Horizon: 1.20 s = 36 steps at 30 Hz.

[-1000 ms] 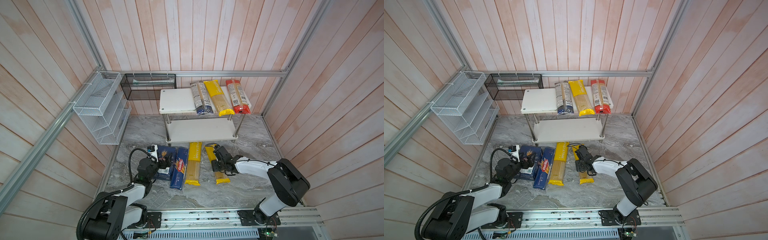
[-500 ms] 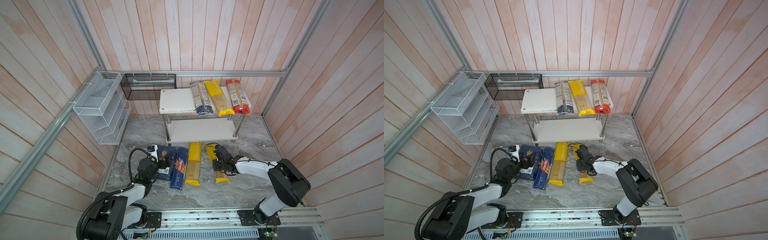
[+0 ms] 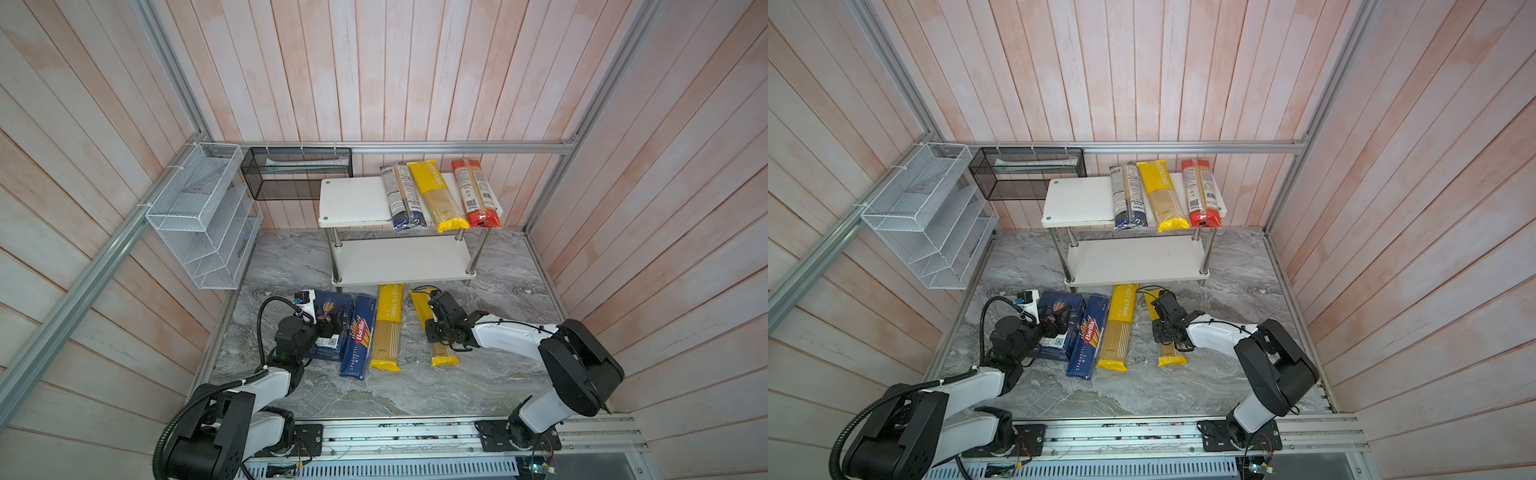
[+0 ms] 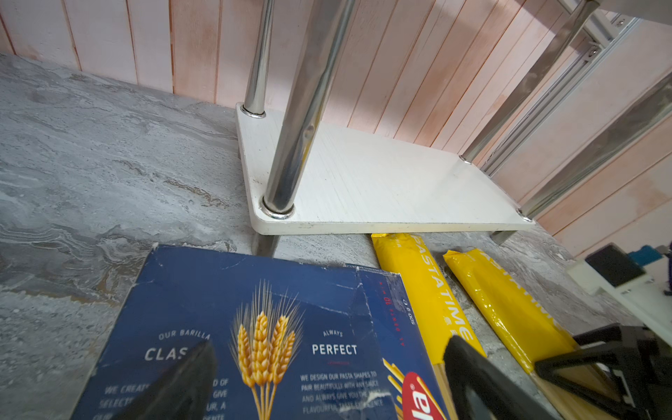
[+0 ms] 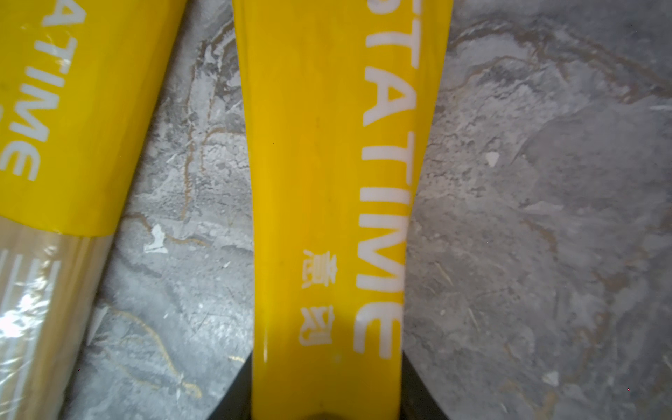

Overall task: Arrange pasta packages on shelves
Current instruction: Pick up the pasta bag from the center of the table.

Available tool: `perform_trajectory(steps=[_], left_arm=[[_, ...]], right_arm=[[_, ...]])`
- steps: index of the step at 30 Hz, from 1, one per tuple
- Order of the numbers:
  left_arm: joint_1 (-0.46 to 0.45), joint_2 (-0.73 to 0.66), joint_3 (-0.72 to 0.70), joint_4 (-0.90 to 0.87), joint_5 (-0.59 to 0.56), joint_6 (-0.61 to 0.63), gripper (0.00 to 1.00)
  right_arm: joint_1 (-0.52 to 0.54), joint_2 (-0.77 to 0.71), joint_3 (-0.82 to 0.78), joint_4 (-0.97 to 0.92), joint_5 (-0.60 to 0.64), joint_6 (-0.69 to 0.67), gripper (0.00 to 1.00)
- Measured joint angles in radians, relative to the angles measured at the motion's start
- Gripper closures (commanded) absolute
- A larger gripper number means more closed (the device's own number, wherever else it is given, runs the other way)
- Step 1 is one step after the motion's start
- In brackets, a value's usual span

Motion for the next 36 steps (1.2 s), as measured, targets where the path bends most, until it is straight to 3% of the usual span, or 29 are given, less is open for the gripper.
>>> perform_trajectory(steps=[6,10,26,36], left_arm=[[0.0,0.0,0.0,0.0,0.0,0.0,0.0],[0.0,0.0,0.0,0.0,0.0,0.0,0.0],[0.0,0.0,0.0,0.0,0.0,0.0,0.0],[0.0,0.0,0.0,0.0,0.0,0.0,0.0]], right_arm=[[0.0,-0.004,0.02,-0.034,-0.016,0.01,0.81],[0.001,-0.029,0.03,-0.066,-0.036,0.017,0.89],[0.001,-0.154,0.087,-0.138,-0.103,0.013,0.95],[0.039,-0.151,0.195,-0.139,-0.198,-0.01,1.0]])
